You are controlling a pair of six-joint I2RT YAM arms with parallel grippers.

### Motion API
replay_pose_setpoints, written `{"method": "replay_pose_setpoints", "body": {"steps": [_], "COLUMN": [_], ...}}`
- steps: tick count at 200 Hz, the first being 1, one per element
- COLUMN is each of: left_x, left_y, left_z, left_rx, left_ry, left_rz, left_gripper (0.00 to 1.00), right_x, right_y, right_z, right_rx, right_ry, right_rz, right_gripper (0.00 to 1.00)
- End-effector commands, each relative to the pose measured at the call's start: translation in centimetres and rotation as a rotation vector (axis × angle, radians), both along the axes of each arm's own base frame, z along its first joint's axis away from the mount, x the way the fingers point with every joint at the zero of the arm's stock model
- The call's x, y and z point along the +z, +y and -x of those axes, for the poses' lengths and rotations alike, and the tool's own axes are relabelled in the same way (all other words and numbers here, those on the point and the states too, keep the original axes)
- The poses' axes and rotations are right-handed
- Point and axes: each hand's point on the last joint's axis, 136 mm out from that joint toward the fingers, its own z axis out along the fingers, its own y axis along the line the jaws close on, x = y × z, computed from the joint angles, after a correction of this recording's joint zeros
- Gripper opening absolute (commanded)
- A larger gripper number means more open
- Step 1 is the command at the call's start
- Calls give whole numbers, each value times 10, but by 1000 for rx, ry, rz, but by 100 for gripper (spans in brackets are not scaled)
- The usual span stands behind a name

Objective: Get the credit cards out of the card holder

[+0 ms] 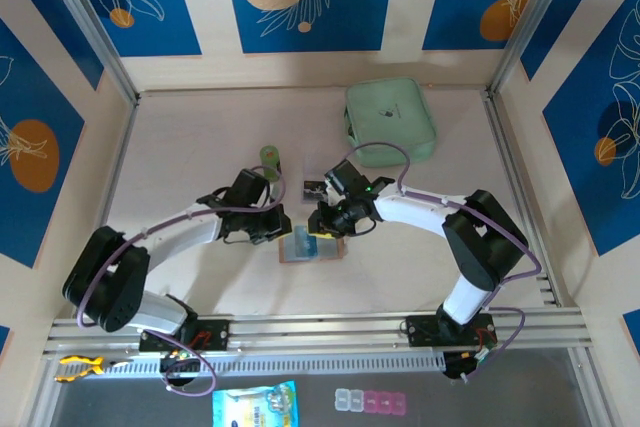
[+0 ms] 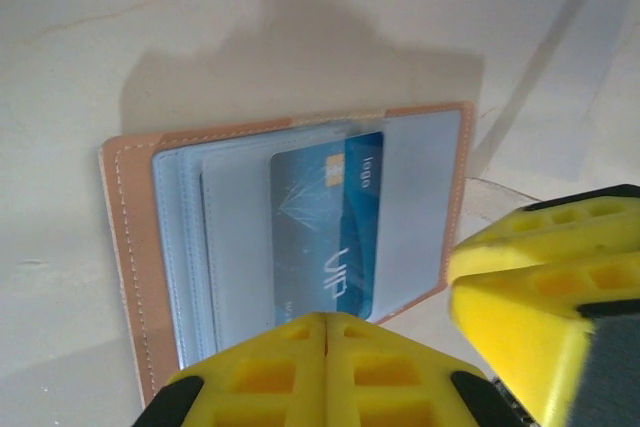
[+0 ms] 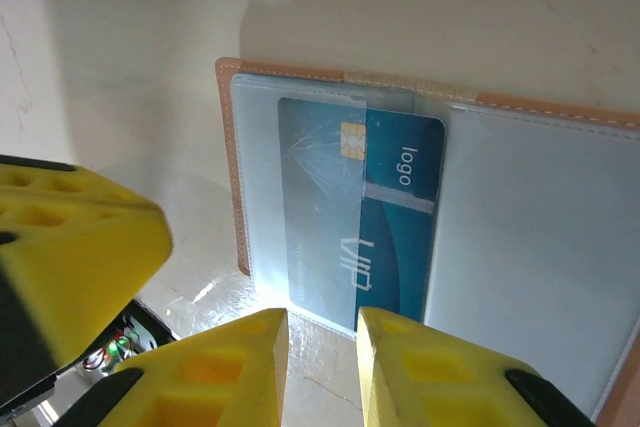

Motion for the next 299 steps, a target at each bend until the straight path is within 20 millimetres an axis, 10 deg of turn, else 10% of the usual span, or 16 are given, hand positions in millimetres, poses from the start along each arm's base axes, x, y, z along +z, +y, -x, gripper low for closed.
{"method": "replay_pose_setpoints", "body": {"steps": [1, 299], "left_x": [-13, -61], "left_y": [-9, 11], "left_z": [10, 30], "left_rx": [-20, -43], "left_ry": [34, 80], "left_rz": [39, -107], "left_gripper": [5, 1], "right_x": [-8, -42], "right_y": [1, 1], "right_z": [8, 5], "right_rx": [3, 10], "right_ry": [47, 154], "right_rz": [-11, -69], "right_gripper": [27, 26]}}
